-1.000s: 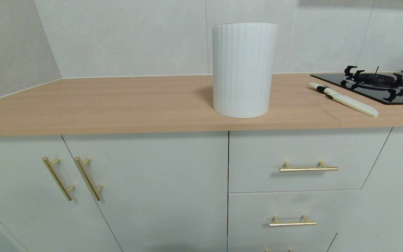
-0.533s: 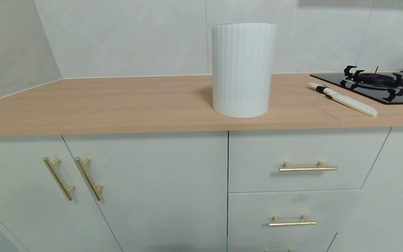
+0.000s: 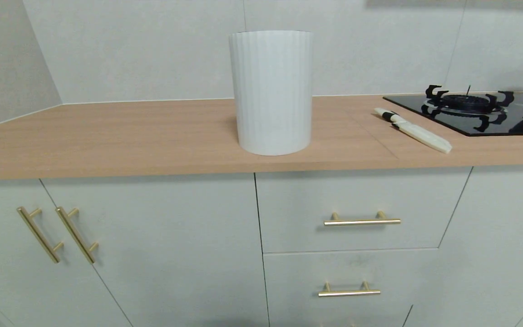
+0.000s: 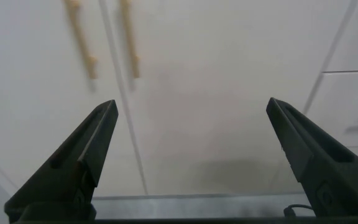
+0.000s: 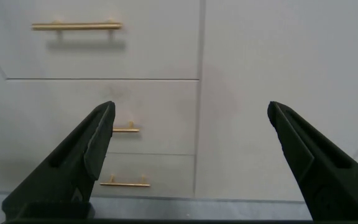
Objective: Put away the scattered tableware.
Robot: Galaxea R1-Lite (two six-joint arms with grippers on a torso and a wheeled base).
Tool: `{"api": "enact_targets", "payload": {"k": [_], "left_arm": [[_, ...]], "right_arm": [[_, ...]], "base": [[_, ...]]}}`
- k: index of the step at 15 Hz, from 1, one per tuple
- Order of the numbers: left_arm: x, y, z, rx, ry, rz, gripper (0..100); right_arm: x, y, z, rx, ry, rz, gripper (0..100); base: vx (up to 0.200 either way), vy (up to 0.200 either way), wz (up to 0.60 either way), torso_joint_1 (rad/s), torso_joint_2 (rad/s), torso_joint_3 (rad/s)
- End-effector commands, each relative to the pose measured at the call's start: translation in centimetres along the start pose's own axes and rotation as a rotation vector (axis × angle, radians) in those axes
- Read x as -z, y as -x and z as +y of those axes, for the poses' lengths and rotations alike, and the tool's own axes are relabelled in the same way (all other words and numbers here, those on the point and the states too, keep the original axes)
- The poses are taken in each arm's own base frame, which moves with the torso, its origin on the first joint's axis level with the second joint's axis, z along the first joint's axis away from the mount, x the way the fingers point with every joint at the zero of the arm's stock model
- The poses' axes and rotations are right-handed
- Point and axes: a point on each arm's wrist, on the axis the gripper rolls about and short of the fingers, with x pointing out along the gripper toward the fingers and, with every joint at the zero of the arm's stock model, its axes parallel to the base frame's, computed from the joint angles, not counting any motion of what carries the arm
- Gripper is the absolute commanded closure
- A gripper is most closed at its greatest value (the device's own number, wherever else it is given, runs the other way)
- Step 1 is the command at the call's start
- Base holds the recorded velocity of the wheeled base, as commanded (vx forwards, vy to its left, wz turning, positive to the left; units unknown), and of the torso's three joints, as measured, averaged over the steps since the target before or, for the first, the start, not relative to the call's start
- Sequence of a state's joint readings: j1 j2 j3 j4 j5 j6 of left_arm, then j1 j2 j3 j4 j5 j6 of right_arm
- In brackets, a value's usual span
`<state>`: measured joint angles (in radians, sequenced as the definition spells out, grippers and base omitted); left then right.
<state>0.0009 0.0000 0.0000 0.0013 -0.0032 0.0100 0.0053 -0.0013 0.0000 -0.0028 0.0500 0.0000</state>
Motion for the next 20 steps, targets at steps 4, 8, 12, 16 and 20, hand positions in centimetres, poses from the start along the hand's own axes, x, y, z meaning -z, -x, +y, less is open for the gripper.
{"api": "enact_targets", "payload": {"k": [4, 8, 12, 16, 20], "left_arm": [[0.00, 0.00, 0.00, 0.001, 0.001, 0.000, 0], [0.00, 0.00, 0.00, 0.001, 0.001, 0.000, 0], [0.00, 0.00, 0.00, 0.001, 0.001, 0.000, 0], [0.00, 0.00, 0.00, 0.001, 0.001, 0.000, 0], [0.00, 0.00, 0.00, 0.001, 0.001, 0.000, 0]], "right_arm": [[-0.01, -0.01, 0.00, 0.000, 0.000, 0.001, 0], [-0.01, -0.01, 0.00, -0.001, 0.000, 0.001, 0], [-0.01, -0.01, 0.00, 0.000, 0.000, 0.001, 0], [-0.01, -0.01, 0.00, 0.000, 0.000, 0.001, 0], [-0.01, -0.01, 0.00, 0.000, 0.000, 0.001, 0]], "base": [[0.000, 0.000, 0.00, 0.000, 0.00, 0.000], [0.200, 0.000, 0.00, 0.000, 0.00, 0.004], [0.050, 0.000, 0.00, 0.002, 0.00, -0.002], [0.000, 0.000, 0.00, 0.000, 0.00, 0.000], [0.000, 0.000, 0.00, 0.000, 0.00, 0.000]]}}
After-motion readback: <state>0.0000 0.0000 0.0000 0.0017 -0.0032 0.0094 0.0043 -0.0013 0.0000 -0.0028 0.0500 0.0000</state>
